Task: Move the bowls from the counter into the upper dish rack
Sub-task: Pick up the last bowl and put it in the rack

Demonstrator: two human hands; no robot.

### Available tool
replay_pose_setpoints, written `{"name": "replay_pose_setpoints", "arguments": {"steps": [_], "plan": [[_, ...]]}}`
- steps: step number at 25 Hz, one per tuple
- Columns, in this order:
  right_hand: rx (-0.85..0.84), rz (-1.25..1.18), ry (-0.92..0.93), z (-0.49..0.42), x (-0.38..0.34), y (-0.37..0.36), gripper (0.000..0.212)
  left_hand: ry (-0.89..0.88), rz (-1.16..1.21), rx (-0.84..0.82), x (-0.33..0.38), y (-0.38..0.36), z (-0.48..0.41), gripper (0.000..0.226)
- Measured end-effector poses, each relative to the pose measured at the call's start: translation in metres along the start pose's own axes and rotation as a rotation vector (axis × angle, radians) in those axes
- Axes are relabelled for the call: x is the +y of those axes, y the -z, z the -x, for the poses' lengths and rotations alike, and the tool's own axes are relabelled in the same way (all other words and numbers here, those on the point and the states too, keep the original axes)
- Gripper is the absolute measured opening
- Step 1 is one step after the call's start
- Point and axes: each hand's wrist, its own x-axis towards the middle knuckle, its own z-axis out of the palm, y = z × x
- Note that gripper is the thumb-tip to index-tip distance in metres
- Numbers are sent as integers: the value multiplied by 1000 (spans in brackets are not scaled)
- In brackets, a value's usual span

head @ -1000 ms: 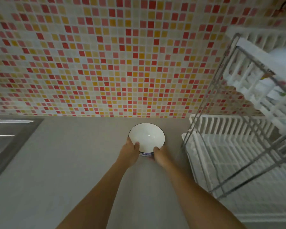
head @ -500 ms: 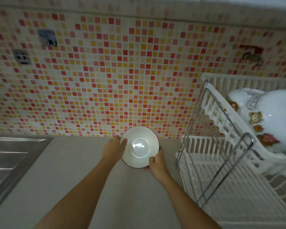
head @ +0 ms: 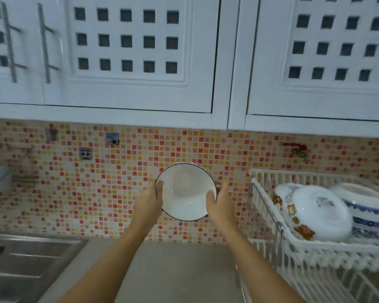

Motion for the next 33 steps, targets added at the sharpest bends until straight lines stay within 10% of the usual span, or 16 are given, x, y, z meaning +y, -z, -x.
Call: {"name": "replay_pose_setpoints", "arguments": {"steps": [9, 15, 20, 27, 33], "plan": [[111, 204, 435, 15, -49, 105, 56, -192, 270, 43, 95, 15, 20, 44], [244, 403, 763, 3, -22, 238, 66, -202, 690, -639, 180, -21, 22, 56], [294, 733, 1003, -8, 3, 335, 62, -324, 635, -809, 251, -79, 27, 56], [134, 660, 842, -16, 52, 426, 66, -511, 434, -768, 335, -139, 56, 71], [-404, 676, 360, -19, 83, 487, 128, -612, 183, -605, 361, -195, 82, 69]]}}
